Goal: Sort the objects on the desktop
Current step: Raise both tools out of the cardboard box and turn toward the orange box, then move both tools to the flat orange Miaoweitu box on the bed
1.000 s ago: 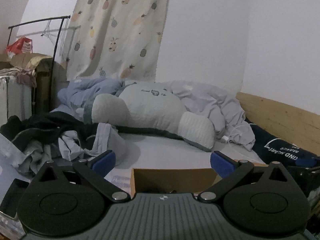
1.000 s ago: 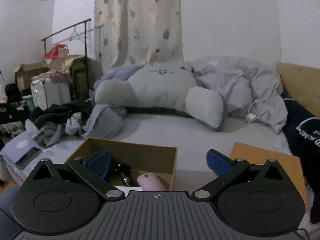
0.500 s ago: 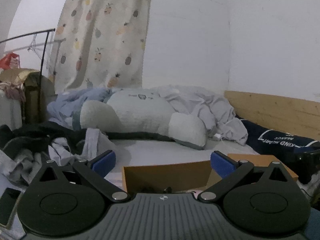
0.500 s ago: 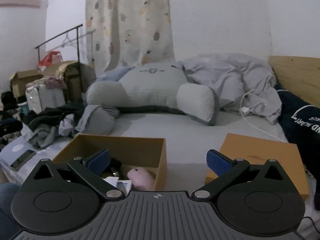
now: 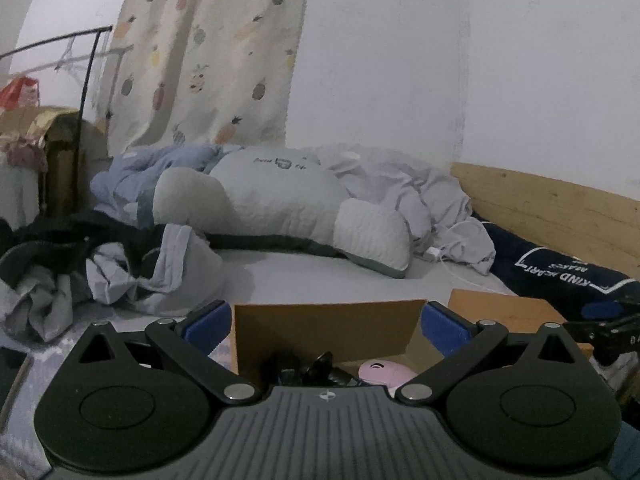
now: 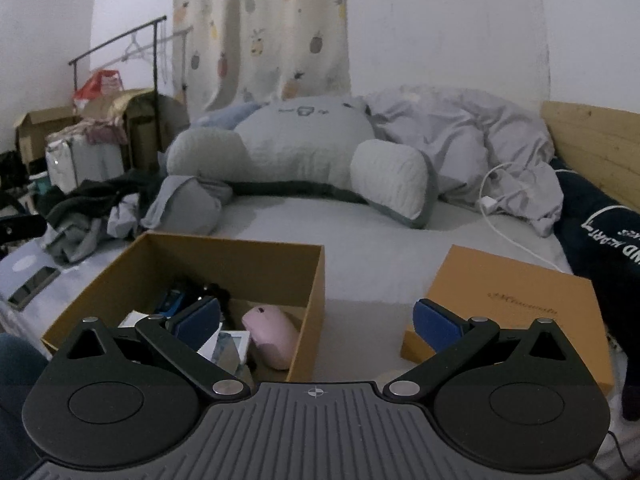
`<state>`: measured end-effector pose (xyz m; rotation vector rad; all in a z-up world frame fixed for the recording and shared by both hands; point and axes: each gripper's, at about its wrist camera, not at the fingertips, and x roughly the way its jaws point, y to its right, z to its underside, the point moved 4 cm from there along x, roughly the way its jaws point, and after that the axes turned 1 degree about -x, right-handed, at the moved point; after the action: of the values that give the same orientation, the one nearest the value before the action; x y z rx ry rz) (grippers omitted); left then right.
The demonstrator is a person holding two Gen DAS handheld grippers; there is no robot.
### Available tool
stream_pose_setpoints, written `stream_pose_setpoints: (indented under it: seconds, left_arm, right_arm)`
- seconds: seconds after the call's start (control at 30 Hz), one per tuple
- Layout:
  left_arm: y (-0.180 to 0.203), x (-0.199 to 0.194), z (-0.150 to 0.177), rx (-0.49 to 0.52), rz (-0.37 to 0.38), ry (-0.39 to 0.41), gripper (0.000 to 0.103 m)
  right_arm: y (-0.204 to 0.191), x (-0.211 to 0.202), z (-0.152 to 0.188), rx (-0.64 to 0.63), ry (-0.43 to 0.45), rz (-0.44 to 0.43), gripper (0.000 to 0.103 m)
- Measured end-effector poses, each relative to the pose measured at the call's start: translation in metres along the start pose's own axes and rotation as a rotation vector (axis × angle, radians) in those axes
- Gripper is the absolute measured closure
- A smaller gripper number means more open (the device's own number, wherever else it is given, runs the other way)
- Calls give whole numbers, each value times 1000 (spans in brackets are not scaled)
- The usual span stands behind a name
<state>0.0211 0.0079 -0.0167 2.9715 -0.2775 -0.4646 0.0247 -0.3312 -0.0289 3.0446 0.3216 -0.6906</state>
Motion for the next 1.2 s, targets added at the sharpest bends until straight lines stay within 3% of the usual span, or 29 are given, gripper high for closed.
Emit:
stream_pose_setpoints:
  seconds: [0.1, 0.37, 0.73, 1.03, 1.2]
  left_arm:
    - [-1, 1, 1, -4, -4, -12, 0]
    - [1, 11, 9, 5, -20, -86, 0]
    - [35, 36, 3, 74, -20, -134, 0]
    - [81, 81, -25, 34, 57, -186, 0]
    - [111, 101, -50, 34, 123, -187, 0]
  right_arm:
    - [-1, 0, 0, 0, -7, 9, 0]
    - [9, 6, 5, 37, -83, 137, 0]
    - [40, 15, 16, 148, -136, 181, 0]
    - [68, 9, 6, 242, -135, 226, 0]
    - [91, -2, -17, 319, -88, 191, 0]
